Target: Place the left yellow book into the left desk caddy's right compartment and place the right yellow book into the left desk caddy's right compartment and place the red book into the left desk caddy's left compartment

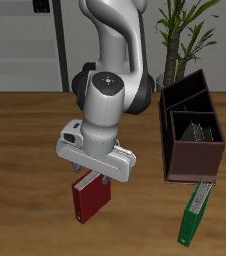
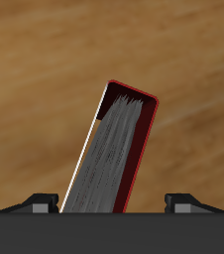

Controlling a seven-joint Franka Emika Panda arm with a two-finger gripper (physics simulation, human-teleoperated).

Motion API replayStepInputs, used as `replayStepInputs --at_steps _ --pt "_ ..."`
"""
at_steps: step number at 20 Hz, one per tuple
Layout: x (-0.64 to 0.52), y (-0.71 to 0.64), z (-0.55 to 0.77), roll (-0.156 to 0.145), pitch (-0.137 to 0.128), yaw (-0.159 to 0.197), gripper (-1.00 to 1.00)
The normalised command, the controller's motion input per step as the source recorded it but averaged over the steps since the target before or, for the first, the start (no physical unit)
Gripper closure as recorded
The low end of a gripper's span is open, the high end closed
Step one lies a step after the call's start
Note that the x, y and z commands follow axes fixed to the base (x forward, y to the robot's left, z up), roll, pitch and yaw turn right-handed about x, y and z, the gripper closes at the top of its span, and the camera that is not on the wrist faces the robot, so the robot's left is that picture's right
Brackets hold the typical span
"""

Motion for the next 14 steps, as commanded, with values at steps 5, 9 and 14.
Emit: replayStepInputs --at_steps 5,9,14 --pt "0.05 0.04 -0.20 0.031 0.018 -0.010 1.00" --pt "0.04 0.12 -0.24 0.029 0.011 0.009 1.00" --pt "-0.11 0.16 0.27 0.024 -0.046 0.016 1.00"
